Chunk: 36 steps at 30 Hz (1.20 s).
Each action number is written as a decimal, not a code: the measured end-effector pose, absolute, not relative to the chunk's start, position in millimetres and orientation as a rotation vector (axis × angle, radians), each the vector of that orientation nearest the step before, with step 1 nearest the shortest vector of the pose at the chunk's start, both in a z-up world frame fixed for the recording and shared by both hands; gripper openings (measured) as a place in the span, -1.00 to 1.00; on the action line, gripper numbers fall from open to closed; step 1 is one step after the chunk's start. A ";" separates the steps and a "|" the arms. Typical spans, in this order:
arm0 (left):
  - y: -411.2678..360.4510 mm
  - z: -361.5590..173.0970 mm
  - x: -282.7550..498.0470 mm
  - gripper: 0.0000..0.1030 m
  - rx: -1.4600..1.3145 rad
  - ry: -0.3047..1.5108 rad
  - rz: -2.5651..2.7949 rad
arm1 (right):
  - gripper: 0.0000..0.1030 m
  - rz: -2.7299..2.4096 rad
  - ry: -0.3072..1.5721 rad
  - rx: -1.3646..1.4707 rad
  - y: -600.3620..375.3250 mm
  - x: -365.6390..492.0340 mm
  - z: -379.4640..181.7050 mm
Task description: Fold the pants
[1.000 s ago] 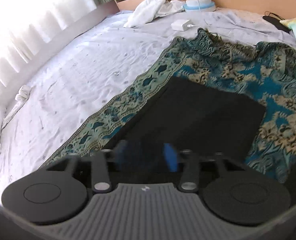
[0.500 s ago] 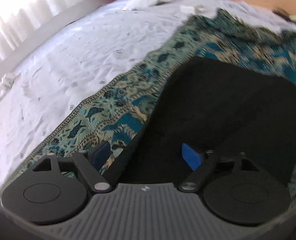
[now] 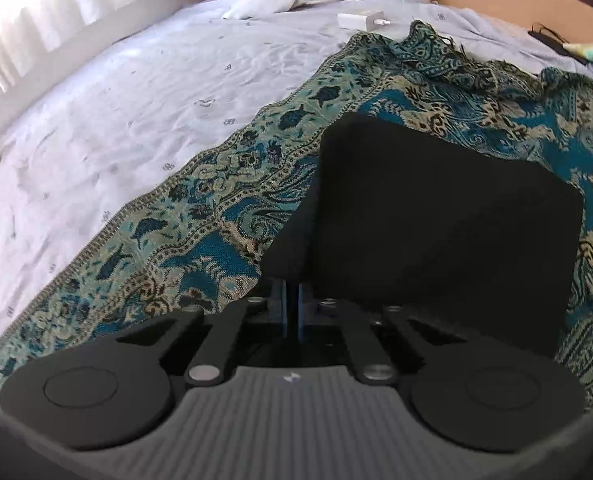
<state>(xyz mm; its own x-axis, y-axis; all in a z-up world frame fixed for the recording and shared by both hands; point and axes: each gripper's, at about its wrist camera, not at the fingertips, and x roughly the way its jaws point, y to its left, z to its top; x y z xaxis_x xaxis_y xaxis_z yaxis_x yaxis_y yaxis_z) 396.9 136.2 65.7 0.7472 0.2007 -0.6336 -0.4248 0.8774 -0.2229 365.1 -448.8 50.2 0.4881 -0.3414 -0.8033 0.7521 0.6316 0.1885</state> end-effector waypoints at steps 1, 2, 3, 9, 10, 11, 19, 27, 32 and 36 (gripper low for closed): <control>133.3 63.6 403.8 0.65 -0.362 0.653 0.375 | -0.93 -0.703 0.800 0.598 -450.5 361.3 52.4; 131.0 59.8 412.6 0.65 -0.354 0.675 0.404 | -0.93 -0.694 0.792 0.616 -452.2 357.3 54.9; 128.9 54.6 423.0 0.65 -0.347 0.704 0.427 | -0.94 -0.681 0.781 0.628 -453.8 351.7 58.5; 121.8 38.1 435.6 -0.92 -0.324 0.774 0.513 | -0.93 -0.585 0.708 0.728 -469.5 307.7 79.8; 121.9 42.9 428.3 -0.92 -0.335 0.759 0.497 | -0.94 -0.585 0.698 0.736 -471.6 299.0 83.4; 121.9 49.4 418.8 -0.92 -0.340 0.741 0.480 | -0.94 -0.576 0.688 0.741 -473.7 288.4 87.1; 143.1 106.8 299.6 -0.92 -0.317 0.622 0.370 | -0.97 -0.535 0.565 0.757 -483.3 164.2 111.5; 149.1 100.4 221.1 -0.92 -0.268 0.636 0.335 | -0.82 -0.505 0.572 0.761 -491.9 68.3 97.5; 147.8 92.4 218.4 -0.92 -0.277 0.656 0.355 | -0.44 -0.411 0.640 0.560 -448.9 106.3 97.2; 149.9 92.3 220.3 -0.91 -0.292 0.666 0.357 | 0.18 -0.382 0.684 0.424 -407.5 171.7 90.3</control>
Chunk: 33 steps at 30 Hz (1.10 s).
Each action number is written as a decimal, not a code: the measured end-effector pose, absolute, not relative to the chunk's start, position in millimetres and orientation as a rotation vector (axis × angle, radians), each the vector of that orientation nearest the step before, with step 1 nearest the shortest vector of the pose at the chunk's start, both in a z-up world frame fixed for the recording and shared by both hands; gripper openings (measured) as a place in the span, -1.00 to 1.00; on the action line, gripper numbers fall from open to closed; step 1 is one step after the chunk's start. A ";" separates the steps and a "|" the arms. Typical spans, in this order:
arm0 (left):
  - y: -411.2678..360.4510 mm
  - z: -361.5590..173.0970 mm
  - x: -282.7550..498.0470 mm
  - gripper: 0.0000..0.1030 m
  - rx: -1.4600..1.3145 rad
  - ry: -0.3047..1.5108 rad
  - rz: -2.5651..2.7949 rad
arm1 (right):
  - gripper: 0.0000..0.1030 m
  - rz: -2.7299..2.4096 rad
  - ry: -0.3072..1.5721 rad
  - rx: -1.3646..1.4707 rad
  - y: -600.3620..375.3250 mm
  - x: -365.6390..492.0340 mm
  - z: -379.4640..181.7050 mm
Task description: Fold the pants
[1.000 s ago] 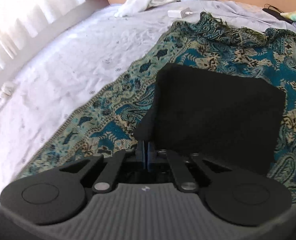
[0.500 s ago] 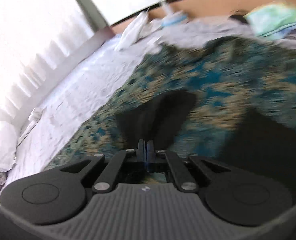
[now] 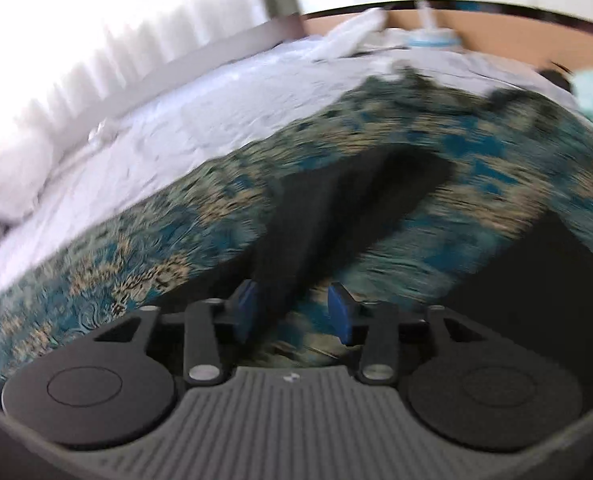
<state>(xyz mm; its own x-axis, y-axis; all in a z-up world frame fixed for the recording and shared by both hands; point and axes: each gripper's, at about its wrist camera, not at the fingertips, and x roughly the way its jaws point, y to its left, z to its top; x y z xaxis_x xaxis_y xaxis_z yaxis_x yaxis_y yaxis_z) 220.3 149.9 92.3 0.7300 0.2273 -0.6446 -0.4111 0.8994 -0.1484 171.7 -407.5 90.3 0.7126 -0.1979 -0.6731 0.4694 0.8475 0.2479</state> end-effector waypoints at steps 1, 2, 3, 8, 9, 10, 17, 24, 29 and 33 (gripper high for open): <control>150.8 93.3 221.3 -0.91 -0.291 0.664 0.357 | 0.19 -0.392 0.706 0.400 -399.9 187.8 86.0; 151.0 94.2 222.2 -0.91 -0.289 0.661 0.356 | 0.19 -0.408 0.728 0.365 -393.8 202.8 81.0; 151.0 94.9 223.3 -0.91 -0.285 0.659 0.355 | 0.21 -0.435 0.754 0.324 -390.1 219.0 74.9; 149.6 97.4 229.0 -0.91 -0.275 0.660 0.347 | -0.86 -0.667 0.805 0.266 -393.1 251.9 53.9; 149.6 98.4 228.9 -0.91 -0.275 0.658 0.343 | -0.87 -0.688 0.786 0.302 -397.8 246.6 57.1; 149.5 99.8 228.2 -0.91 -0.275 0.654 0.338 | -0.88 -0.690 0.749 0.352 -404.6 237.0 63.4; 140.1 119.2 198.8 -0.91 -0.281 0.592 0.274 | -0.88 -0.648 0.540 0.557 -444.0 124.4 108.9; 133.5 107.0 137.0 -0.91 -0.232 0.598 0.251 | -0.88 -0.668 0.469 0.720 -461.3 -0.6 81.9; 129.4 67.8 112.1 -0.91 -0.187 0.694 0.302 | -0.91 -0.691 0.464 0.840 -470.0 -40.7 41.8; 130.5 58.3 102.1 -0.91 -0.186 0.702 0.318 | -0.90 -0.705 0.451 0.796 -461.8 -47.8 48.1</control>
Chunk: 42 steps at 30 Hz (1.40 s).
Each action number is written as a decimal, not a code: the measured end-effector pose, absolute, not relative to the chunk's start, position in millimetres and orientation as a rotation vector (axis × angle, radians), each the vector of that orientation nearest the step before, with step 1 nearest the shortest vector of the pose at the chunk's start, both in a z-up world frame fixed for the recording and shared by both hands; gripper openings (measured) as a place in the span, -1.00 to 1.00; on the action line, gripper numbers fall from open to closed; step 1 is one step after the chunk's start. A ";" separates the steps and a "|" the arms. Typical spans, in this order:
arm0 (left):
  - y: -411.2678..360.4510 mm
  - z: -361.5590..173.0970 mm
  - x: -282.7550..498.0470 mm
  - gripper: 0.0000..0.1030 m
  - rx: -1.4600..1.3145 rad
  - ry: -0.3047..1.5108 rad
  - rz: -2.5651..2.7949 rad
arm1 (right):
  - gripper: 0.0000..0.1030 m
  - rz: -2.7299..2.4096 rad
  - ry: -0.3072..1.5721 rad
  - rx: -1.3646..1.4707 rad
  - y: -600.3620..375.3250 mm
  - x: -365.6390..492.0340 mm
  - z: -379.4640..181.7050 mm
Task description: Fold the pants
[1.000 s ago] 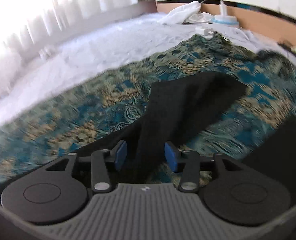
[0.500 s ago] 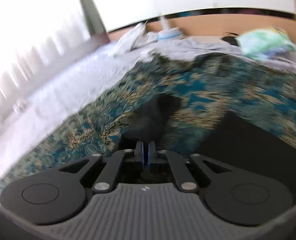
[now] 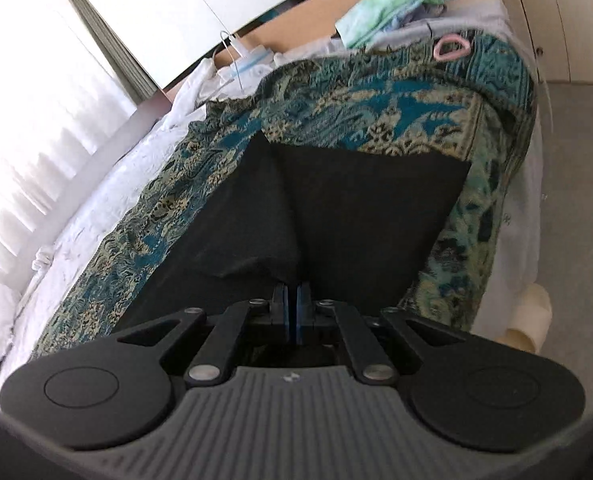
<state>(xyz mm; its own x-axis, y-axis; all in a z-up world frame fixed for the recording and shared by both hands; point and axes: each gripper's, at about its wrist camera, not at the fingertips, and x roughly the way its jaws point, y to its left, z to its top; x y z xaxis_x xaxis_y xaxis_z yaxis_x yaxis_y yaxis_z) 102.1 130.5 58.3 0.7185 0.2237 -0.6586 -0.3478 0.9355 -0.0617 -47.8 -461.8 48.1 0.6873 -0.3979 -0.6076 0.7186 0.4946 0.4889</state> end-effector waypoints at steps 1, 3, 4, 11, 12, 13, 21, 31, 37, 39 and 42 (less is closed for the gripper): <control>129.6 59.9 99.5 -0.91 -0.185 0.693 0.320 | -0.90 -0.709 0.447 0.790 -460.4 -49.0 50.4; 128.7 64.9 95.1 -0.91 -0.176 0.678 0.316 | -0.89 -0.717 0.432 0.779 -457.6 -54.6 53.9; 128.0 67.7 92.8 -0.91 -0.171 0.670 0.313 | -0.89 -0.723 0.427 0.770 -456.5 -57.6 54.8; 127.8 64.8 86.9 -0.91 -0.161 0.690 0.313 | -0.90 -0.734 0.420 0.810 -461.4 -78.3 49.0; 127.7 64.0 85.3 -0.91 -0.164 0.691 0.314 | -0.90 -0.739 0.419 0.802 -460.0 -79.7 50.9; 127.9 64.7 83.3 -0.91 -0.170 0.692 0.314 | -0.89 -0.744 0.414 0.794 -458.0 -81.3 53.3; 128.0 53.5 77.4 -0.89 -0.147 0.726 0.295 | -0.90 -0.770 0.421 0.767 -461.1 -88.2 51.0; 121.5 36.5 73.4 -0.88 -0.078 0.705 0.271 | -0.58 -0.797 0.463 0.630 -450.8 -78.7 48.9; 122.4 34.5 69.7 -0.88 -0.065 0.683 0.257 | -0.35 -0.781 0.479 0.575 -443.9 -79.7 55.7; 123.3 34.0 68.1 -0.88 -0.068 0.677 0.254 | -0.12 -0.779 0.485 0.544 -436.5 -81.2 60.9; 123.7 33.6 66.9 -0.88 -0.066 0.671 0.251 | 0.07 -0.777 0.488 0.503 -424.9 -84.3 68.6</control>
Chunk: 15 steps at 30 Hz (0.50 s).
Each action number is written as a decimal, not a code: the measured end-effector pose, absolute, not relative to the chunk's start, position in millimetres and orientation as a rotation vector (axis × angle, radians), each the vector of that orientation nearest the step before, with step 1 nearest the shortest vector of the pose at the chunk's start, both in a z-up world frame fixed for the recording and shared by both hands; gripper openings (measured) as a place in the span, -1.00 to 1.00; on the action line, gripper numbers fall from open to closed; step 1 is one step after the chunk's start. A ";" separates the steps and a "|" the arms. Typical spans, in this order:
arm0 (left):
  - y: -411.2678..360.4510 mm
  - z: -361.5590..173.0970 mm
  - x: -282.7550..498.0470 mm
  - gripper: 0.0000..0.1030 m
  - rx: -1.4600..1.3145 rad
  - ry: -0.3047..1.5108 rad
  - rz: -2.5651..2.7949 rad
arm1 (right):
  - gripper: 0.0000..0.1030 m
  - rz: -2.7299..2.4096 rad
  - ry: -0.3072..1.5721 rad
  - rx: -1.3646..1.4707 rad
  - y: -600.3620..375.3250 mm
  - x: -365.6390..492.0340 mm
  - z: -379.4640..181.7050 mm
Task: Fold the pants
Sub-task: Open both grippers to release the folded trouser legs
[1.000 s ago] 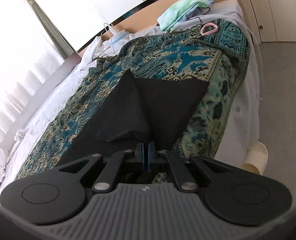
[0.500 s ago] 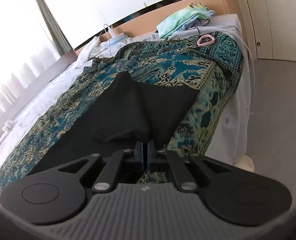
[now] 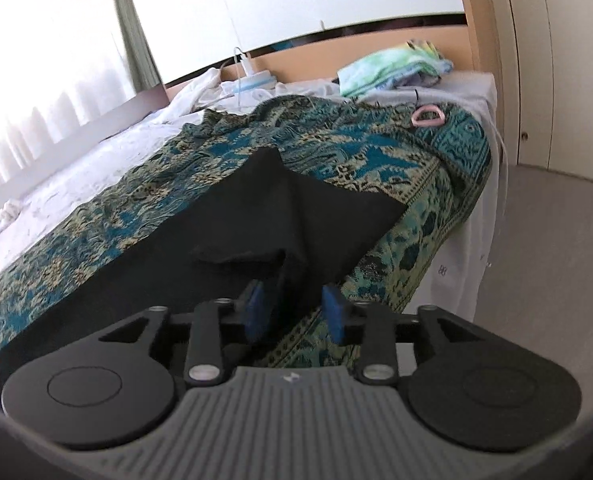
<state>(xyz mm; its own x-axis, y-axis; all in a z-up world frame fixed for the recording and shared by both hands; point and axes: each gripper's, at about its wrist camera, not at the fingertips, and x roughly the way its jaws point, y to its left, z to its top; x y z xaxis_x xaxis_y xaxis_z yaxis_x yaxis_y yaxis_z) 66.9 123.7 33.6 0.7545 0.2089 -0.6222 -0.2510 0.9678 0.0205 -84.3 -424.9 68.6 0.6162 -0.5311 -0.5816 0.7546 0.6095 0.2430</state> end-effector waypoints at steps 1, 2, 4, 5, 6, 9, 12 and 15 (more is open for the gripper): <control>124.0 33.3 66.5 -0.88 -0.065 0.668 0.249 | 0.08 -0.775 0.483 0.495 -420.9 -85.2 71.7; 124.6 32.6 65.7 -0.88 -0.065 0.664 0.246 | 0.10 -0.771 0.477 0.487 -416.1 -85.8 75.0; 125.5 31.8 64.7 -0.88 -0.063 0.659 0.239 | 0.16 -0.754 0.461 0.465 -404.3 -86.1 83.0; 125.7 31.5 64.5 -0.87 -0.061 0.656 0.236 | 0.18 -0.738 0.452 0.452 -396.5 -85.0 87.0; 125.9 31.1 64.1 -0.87 -0.059 0.653 0.234 | 0.22 -0.718 0.445 0.438 -388.7 -83.1 91.0; 126.0 29.8 62.3 -0.87 -0.056 0.643 0.229 | 0.30 -0.619 0.431 0.385 -356.9 -70.5 100.7; 126.0 28.6 61.1 -0.86 -0.058 0.632 0.229 | 0.35 -0.498 0.427 0.328 -316.0 -50.5 104.8; 127.0 28.1 59.8 -0.86 -0.068 0.624 0.227 | 0.40 -0.368 0.434 0.289 -271.7 -26.9 102.2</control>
